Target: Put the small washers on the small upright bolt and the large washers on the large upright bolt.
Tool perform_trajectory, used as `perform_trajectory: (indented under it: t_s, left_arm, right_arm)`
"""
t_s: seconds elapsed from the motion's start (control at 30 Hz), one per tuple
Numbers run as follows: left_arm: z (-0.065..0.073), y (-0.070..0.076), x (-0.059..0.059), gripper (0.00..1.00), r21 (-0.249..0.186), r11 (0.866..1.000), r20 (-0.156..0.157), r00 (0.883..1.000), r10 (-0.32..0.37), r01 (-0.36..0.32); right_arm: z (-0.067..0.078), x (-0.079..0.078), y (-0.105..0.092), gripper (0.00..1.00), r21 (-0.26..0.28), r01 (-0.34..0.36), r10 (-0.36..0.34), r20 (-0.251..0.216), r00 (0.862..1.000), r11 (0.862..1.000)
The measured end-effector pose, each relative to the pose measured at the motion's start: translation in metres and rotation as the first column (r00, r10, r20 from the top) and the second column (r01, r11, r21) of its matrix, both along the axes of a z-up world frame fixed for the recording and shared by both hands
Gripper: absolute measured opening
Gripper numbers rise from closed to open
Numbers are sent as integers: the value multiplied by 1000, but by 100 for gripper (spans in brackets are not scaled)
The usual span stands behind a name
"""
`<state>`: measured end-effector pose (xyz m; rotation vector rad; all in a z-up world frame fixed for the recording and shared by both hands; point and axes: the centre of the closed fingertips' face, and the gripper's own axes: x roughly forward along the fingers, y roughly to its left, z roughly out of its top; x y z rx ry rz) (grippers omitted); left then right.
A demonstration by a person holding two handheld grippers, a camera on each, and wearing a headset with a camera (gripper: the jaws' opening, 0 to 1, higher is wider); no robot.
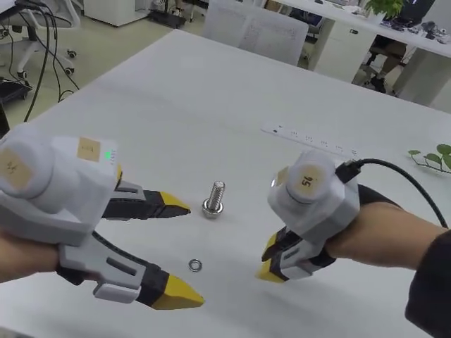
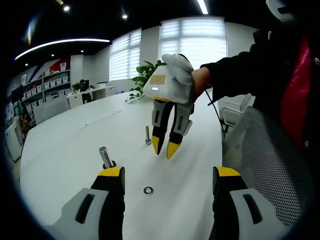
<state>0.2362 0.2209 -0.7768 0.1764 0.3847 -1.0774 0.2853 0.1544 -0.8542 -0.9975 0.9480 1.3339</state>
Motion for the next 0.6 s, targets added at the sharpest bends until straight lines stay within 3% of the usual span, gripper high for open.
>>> perform_trajectory:
  t_s: [0.6]
  left_arm:
    - [0,2,-3,71,1,1000,-1,1000,14,-14]
  right_arm:
    - [-8,-16,61,17,18,-140,140,-12,990,990]
